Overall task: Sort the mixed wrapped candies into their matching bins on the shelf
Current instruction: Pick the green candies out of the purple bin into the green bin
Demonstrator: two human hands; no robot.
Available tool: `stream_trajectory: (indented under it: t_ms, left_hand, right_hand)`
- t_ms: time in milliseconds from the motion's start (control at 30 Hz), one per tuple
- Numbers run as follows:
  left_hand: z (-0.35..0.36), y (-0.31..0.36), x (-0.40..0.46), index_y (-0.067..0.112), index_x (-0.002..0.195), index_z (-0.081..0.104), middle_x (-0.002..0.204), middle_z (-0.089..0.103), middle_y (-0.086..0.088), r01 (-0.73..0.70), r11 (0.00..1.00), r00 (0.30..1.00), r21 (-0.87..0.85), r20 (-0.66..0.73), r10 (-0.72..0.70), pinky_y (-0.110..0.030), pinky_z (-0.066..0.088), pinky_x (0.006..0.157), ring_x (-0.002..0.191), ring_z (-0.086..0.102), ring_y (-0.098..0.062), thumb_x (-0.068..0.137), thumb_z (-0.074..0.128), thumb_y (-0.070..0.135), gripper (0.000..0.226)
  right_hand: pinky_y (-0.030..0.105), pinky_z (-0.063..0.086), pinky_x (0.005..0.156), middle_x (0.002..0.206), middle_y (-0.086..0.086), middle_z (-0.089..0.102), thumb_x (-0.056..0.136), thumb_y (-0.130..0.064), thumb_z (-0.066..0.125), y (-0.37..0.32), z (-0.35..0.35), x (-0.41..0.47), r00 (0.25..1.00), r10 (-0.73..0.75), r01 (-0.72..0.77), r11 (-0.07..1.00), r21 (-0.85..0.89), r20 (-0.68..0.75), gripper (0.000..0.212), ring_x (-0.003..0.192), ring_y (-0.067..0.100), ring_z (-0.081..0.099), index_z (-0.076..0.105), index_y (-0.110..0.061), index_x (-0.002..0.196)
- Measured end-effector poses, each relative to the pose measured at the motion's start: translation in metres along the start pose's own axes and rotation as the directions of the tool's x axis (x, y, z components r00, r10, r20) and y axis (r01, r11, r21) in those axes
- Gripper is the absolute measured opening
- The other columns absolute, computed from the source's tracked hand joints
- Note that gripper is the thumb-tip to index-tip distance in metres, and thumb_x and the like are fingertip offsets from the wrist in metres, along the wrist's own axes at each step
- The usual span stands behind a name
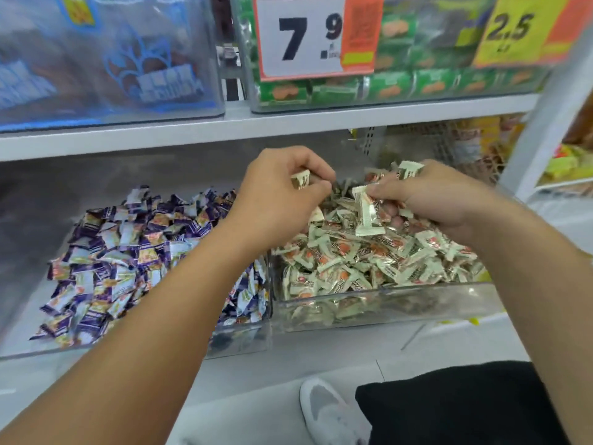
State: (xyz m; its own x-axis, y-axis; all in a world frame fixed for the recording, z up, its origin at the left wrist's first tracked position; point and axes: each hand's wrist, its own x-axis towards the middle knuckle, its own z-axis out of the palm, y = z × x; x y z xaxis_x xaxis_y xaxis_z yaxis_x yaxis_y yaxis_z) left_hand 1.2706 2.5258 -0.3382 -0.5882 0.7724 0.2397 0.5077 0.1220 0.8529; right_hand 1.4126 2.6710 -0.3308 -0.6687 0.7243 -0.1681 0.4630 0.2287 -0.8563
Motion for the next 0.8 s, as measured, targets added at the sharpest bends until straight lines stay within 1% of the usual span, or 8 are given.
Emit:
stream_trajectory:
  t_ms: [200,300,333,433,567,667,733,800]
  left_hand:
    - [0.002,-0.007,0.011,0.032,0.111,0.061,0.11,0.062,0.013,-0.003,0.979,0.968,0.202,0.248,-0.048,-0.037,0.058,0.07,0.088,0.068,-0.022,0.093,0.064,0.023,0.02]
    - [-0.002,-0.012,0.009,0.035,0.121,0.055,0.117,0.058,0.015,-0.068,0.973,0.954,0.22,0.3,-0.001,-0.018,0.051,0.057,0.078,0.065,0.002,0.092,0.066,0.016,0.036]
    - [-0.001,-0.014,0.008,0.034,0.124,0.054,0.121,0.056,0.014,-0.088,0.974,0.95,0.211,0.311,0.018,-0.013,0.051,0.063,0.08,0.063,0.006,0.091,0.068,0.014,0.041]
    - [0.0,-0.017,0.005,0.03,0.135,0.05,0.132,0.054,0.011,-0.126,0.979,0.953,0.16,0.292,0.075,-0.027,0.048,0.103,0.117,0.055,0.001,0.088,0.072,0.017,0.054]
    - [-0.012,-0.022,0.005,0.029,0.134,0.054,0.133,0.057,0.013,-0.203,0.937,0.976,0.285,0.132,0.172,-0.031,0.038,0.111,0.126,0.05,-0.002,0.096,0.061,0.023,0.039]
    - [-0.024,-0.03,0.005,0.025,0.133,0.056,0.133,0.059,0.009,-0.159,0.917,0.987,0.365,0.061,0.147,-0.029,0.038,0.109,0.126,0.052,-0.008,0.099,0.055,0.021,0.035]
    - [-0.029,-0.035,0.003,0.024,0.132,0.057,0.133,0.059,0.007,-0.145,0.909,0.989,0.391,0.072,0.127,-0.026,0.037,0.106,0.126,0.052,-0.01,0.099,0.054,0.021,0.033]
    - [-0.034,-0.037,-0.001,0.025,0.131,0.058,0.133,0.06,0.007,-0.149,0.899,0.988,0.412,0.089,0.123,-0.024,0.036,0.103,0.126,0.051,-0.009,0.099,0.055,0.021,0.032]
  right_hand:
    - [0.018,0.039,0.047,0.052,0.0,0.061,0.088,-0.025,0.073,0.005,-0.003,0.01,0.996,-0.073,0.069,0.996,-0.058,-0.057,0.022,0.043,0.01,0.052,0.067,-0.01,0.074]
    - [0.03,0.041,0.059,0.061,0.001,0.066,0.083,-0.028,0.078,0.004,-0.001,0.013,0.995,-0.099,0.099,0.995,-0.018,-0.028,0.021,0.061,0.018,0.057,0.073,-0.009,0.081]
    - [0.031,0.04,0.06,0.063,0.002,0.067,0.082,-0.03,0.079,0.003,0.0,0.014,0.994,-0.109,0.108,0.994,-0.014,-0.023,0.022,0.064,0.02,0.056,0.074,-0.009,0.083]
    - [0.032,0.041,0.063,0.071,0.005,0.072,0.082,-0.037,0.077,0.004,0.003,0.018,0.994,-0.1,0.101,0.995,0.024,-0.037,0.028,0.072,0.022,0.058,0.075,-0.01,0.089]
    - [0.037,0.047,0.081,0.094,-0.001,0.076,0.095,-0.055,0.054,0.002,0.006,0.02,0.99,-0.095,0.098,0.995,0.021,-0.106,0.041,0.09,0.016,0.067,0.076,-0.021,0.094]
    - [0.032,0.041,0.078,0.1,0.001,0.071,0.101,-0.058,0.035,0.0,0.012,0.014,0.986,-0.158,0.15,0.982,-0.117,-0.061,0.053,0.09,0.011,0.063,0.072,-0.021,0.108]
    - [0.032,0.047,0.077,0.098,0.005,0.069,0.101,-0.055,0.039,0.0,0.023,0.01,0.965,-0.25,0.263,0.924,-0.276,0.082,0.048,0.091,0.021,0.066,0.068,-0.019,0.115]
    - [0.036,0.049,0.091,0.113,0.0,0.065,0.099,-0.048,0.051,0.001,0.034,0.014,0.94,-0.278,0.34,0.815,-0.468,0.199,0.038,0.105,0.022,0.063,0.066,-0.021,0.122]
